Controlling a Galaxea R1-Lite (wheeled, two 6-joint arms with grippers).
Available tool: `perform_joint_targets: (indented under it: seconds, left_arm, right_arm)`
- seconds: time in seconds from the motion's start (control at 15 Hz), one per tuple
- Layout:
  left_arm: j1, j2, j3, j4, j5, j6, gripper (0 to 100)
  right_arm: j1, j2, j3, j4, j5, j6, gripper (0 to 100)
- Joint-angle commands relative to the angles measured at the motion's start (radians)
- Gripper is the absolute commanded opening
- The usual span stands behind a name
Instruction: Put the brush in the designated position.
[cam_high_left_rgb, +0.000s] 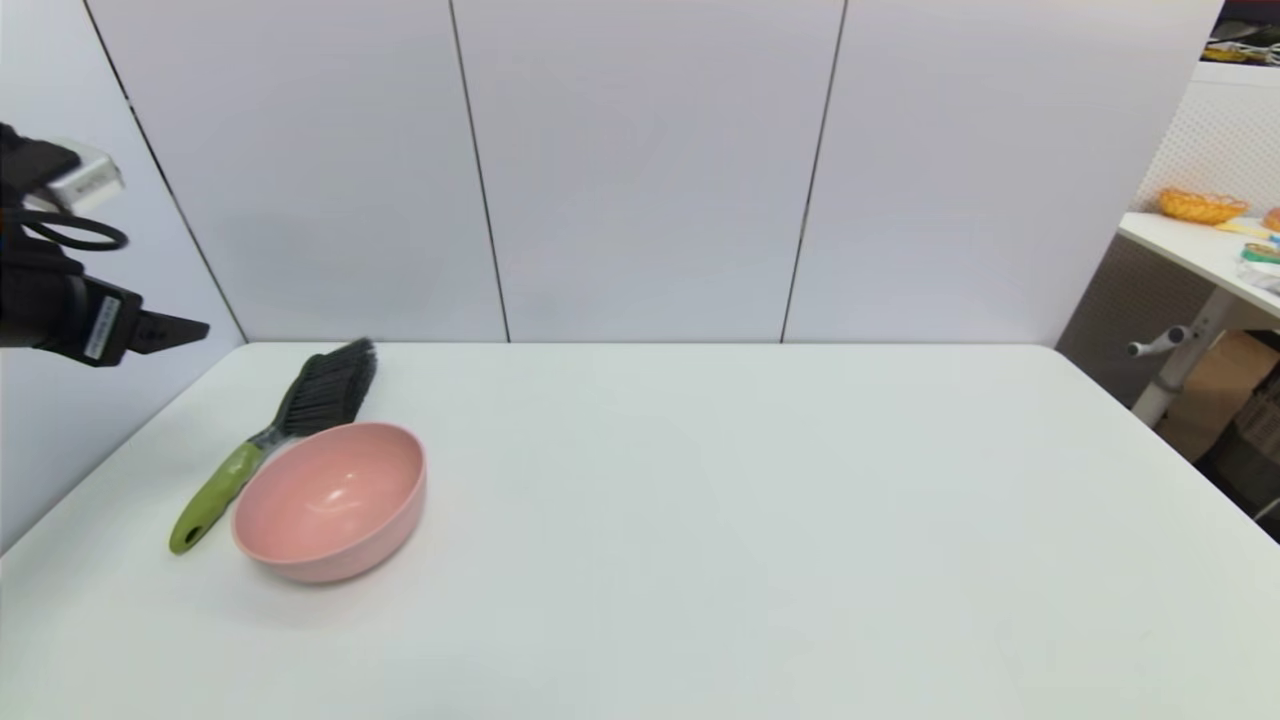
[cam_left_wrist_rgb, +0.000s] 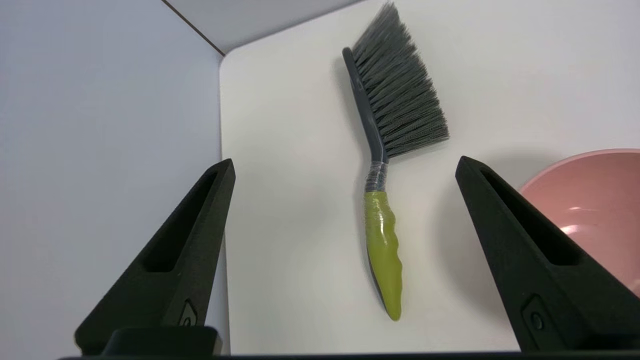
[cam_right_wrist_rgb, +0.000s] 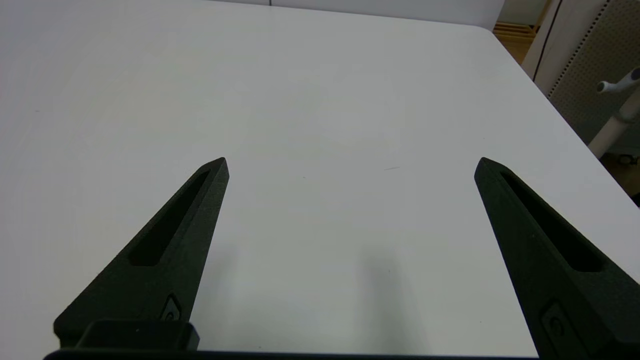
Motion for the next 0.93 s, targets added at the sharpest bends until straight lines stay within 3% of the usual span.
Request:
perform_joint_targets:
  seconds: [0.07, 0.27, 0.53, 0.93]
  left_arm:
    - [-0.022, -0.430, 0.121, 0.057, -0.004, -0.096, 100]
    - [-0.118, -0.637, 0.238, 0.056, -0.003, -0.188, 100]
    - [-0.238, -0.953, 0.463, 0.054, 0.002, -0.208, 100]
    - [-0.301, -1.215, 0.765, 0.002, -0.001, -0.219, 100]
  right_arm:
    - [0.000, 0.001, 0.002, 0.000, 0.000, -0.001, 100]
    - [0.000, 0.001, 0.002, 0.000, 0.000, -0.001, 100]
    - [0.001, 0.001, 0.002, 0.000, 0.000, -0.001, 100]
    - [0.000, 0.001, 0.002, 0.000, 0.000, -0.001, 100]
